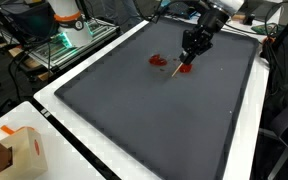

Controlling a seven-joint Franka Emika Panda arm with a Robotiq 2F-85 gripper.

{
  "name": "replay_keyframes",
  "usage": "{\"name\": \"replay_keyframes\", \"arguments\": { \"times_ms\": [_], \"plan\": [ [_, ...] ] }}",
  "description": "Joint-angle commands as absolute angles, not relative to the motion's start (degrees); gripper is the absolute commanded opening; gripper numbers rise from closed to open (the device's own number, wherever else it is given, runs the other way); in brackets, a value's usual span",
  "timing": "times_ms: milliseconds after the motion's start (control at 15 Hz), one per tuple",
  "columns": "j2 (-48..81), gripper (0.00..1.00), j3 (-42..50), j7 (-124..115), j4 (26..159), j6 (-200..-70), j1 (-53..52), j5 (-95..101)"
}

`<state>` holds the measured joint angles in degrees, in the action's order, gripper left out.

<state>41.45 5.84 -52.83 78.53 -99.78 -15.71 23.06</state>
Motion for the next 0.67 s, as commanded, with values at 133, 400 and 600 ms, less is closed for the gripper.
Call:
{"name": "replay_keyframes", "arguments": {
  "times_ms": [133,400,600],
  "plan": [
    [44.3,0.03,5.2,-49.7,75.3,-97.9,-15.7,23.0],
    [45.2,0.03,5.1,-47.1,74.3,-97.9,-15.8,22.8],
    [46.0,0.03,5.0,-45.4,73.8,-97.5,-16.0,22.9]
  ]
}}
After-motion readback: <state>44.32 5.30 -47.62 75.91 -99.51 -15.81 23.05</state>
